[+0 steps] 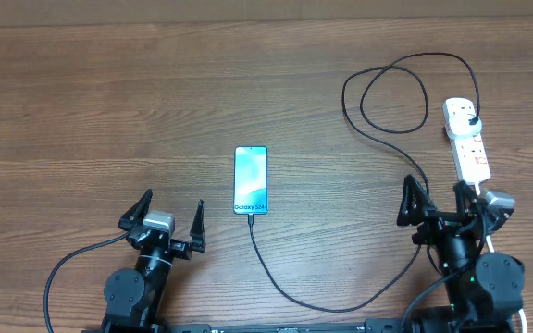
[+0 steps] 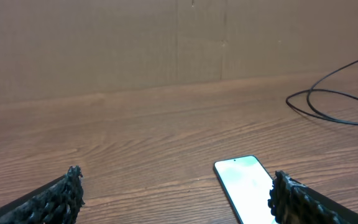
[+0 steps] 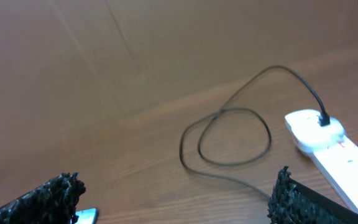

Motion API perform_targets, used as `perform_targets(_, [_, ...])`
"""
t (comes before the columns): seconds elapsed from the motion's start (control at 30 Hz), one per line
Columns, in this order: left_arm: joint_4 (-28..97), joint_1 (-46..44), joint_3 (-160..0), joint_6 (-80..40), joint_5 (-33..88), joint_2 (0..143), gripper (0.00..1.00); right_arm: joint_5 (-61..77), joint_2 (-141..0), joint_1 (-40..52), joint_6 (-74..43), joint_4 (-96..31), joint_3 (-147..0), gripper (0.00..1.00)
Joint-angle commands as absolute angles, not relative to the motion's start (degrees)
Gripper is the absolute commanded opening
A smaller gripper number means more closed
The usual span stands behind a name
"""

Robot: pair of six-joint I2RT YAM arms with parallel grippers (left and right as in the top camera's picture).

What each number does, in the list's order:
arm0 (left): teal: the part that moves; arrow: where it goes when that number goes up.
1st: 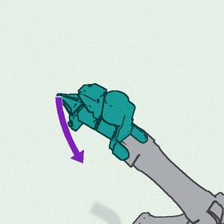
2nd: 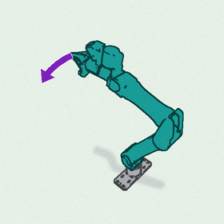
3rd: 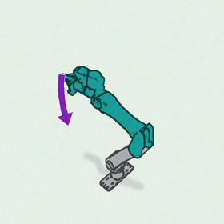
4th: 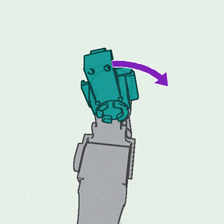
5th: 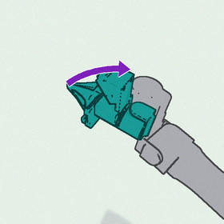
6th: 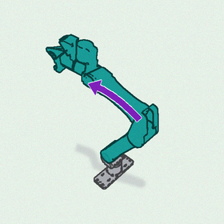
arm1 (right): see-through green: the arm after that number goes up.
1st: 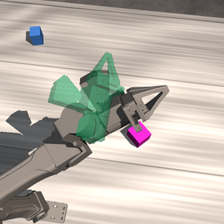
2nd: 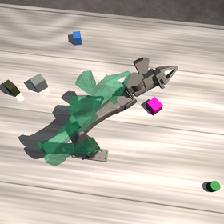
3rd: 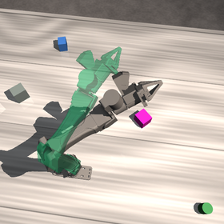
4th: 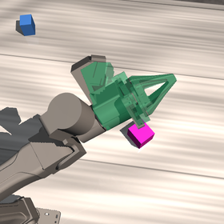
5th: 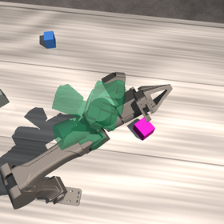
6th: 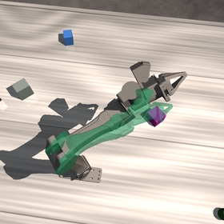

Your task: Plug charger to phone and switch on socket

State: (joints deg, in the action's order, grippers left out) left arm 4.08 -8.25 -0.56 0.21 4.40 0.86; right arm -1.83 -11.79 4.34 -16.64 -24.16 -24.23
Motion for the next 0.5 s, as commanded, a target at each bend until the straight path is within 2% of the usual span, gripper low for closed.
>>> perform_targets(0.0, [4.1, -8.2, -0.3, 1.3, 4.0, 0.3, 1.00, 1.1, -7.5, 2.4, -16.4, -15.9, -17.4, 1.00])
perform_targets(0.2, [4.1, -8.2, -0.3, 1.3, 4.0, 0.3, 1.00, 1.7, -0.4, 0.8, -16.4, -9.9, -10.8, 1.00])
perform_targets(0.47, [4.1, -8.2, -0.3, 1.3, 4.0, 0.3, 1.00, 1.8, -0.2, 0.5, -16.4, -6.2, -7.9, 1.00])
